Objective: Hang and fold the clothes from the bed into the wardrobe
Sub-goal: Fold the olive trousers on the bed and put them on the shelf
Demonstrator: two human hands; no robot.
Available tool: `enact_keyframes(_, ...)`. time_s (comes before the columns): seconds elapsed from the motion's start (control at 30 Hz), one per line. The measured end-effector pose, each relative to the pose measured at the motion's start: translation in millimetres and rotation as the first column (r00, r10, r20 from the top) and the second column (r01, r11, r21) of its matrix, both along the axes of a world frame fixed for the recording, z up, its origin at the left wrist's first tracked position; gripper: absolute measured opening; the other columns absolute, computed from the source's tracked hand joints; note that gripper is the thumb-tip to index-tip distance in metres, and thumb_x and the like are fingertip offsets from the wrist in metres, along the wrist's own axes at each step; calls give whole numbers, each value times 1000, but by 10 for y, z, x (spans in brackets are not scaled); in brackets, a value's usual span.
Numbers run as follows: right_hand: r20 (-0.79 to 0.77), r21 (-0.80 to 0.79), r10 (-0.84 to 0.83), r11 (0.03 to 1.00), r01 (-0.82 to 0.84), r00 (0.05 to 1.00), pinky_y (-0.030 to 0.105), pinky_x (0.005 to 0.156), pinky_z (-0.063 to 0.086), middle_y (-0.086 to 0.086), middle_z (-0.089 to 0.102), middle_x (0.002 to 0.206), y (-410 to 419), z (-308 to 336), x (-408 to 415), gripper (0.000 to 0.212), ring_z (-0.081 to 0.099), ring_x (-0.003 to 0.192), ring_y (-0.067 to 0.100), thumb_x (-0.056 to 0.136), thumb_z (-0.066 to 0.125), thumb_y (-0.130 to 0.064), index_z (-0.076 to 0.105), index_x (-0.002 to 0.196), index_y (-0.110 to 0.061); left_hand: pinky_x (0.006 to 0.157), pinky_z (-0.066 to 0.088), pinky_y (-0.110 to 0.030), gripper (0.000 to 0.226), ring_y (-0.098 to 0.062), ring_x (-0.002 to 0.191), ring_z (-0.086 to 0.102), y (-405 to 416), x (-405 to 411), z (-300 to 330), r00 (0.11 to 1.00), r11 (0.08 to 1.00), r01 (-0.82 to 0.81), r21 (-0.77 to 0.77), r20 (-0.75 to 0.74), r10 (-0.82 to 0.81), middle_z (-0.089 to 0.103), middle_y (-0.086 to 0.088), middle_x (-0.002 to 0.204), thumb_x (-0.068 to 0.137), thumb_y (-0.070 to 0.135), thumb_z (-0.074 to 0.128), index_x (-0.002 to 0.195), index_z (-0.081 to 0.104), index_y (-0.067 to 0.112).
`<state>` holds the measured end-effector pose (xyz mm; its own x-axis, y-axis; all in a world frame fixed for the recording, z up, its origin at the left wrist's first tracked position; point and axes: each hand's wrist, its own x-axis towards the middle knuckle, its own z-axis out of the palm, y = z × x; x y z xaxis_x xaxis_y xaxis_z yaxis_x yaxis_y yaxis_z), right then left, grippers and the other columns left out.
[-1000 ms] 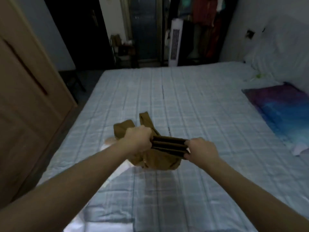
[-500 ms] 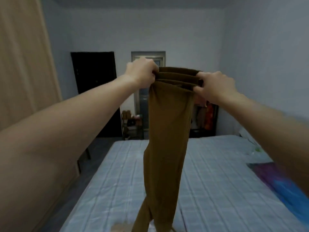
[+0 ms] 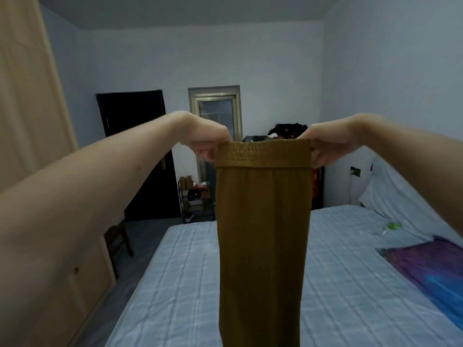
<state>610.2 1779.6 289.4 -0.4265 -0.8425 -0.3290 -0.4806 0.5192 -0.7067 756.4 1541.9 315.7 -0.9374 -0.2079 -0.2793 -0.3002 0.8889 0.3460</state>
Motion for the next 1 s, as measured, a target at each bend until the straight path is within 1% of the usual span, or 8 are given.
enact_keyframes(0.07, 245, 161, 79, 979, -121, 966, 24, 53, 15, -3, 29, 64, -17, -52, -114, 22, 17, 59, 13, 78, 62, -36, 55, 66, -20, 78, 44, -30, 24, -16, 84, 56, -67, -85, -129, 974, 994, 62, 93, 210, -80, 61, -3, 95, 94, 23, 39, 97, 58, 9)
enact_keyframes(0.13, 281, 300, 90, 937, -176, 955, 22, 52, 19, -4, 31, 65, -115, -168, -299, 23, 22, 58, 11, 85, 59, -36, 53, 71, -19, 66, 39, -25, 17, -14, 72, 49, -126, -289, -287, 938, 990, 64, 124, 332, -102, 53, -3, 85, 93, 19, 40, 89, 55, 12)
enact_keyframes(0.33, -134, 376, -59, 921, 105, 989, 19, 47, 33, -4, 46, 63, -627, -630, -930, 23, 40, 52, 9, 95, 54, -33, 61, 82, -15, 55, 45, -19, 17, -11, 60, 57, -387, -1111, -767, 915, 993, -102, 64, 397, 68, 66, -2, 84, 97, 20, 47, 101, 62, 12)
enact_keyframes(0.4, -444, 156, -132, 963, 221, 886, 20, 45, 37, -3, 54, 66, -818, -720, -1198, 24, 47, 52, 10, 93, 57, -34, 67, 99, -13, 51, 49, -21, 21, -15, 61, 63, -464, -1406, -768, 954, 990, -142, -11, 267, 140, 68, -3, 86, 99, 20, 46, 106, 65, 13)
enact_keyframes(0.5, -716, -245, -349, 937, 250, 605, 23, 49, 41, -2, 66, 83, -1028, -596, -1497, 25, 57, 64, 13, 89, 59, -39, 69, 105, -21, 55, 57, -26, 25, -21, 72, 72, -594, -1868, -558, 958, 964, -213, -159, -229, 174, 68, -8, 99, 100, 13, 43, 114, 64, 18)
enact_keyframes(0.63, -709, -643, -673, 739, 201, 211, 28, 63, 43, 5, 67, 97, -1078, 24, -1961, 30, 61, 82, 26, 87, 56, -45, 67, 109, -27, 68, 56, -33, 35, -17, 86, 65, -614, -2322, 67, 635, 876, -349, -332, -771, -40, 66, 0, 109, 97, 14, 46, 123, 64, 29)
enact_keyframes(0.77, -674, -723, -734, 679, 129, 89, 32, 64, 49, 3, 67, 89, -915, 512, -2299, 27, 62, 79, 25, 88, 57, -47, 68, 104, -29, 79, 51, -38, 34, -24, 96, 63, -534, -2582, 533, 454, 808, -415, -417, -865, -213, 68, 0, 113, 96, 17, 48, 119, 66, 34)
enact_keyframes(1.0, -710, -695, -700, 714, 84, 83, 33, 65, 46, 4, 68, 100, -703, 224, -2296, 30, 64, 90, 30, 93, 50, -45, 65, 115, -31, 69, 46, -37, 29, -26, 89, 62, -272, -2423, 251, 452, 741, -453, -496, -844, -289, 68, -2, 105, 97, 17, 50, 115, 70, 29)
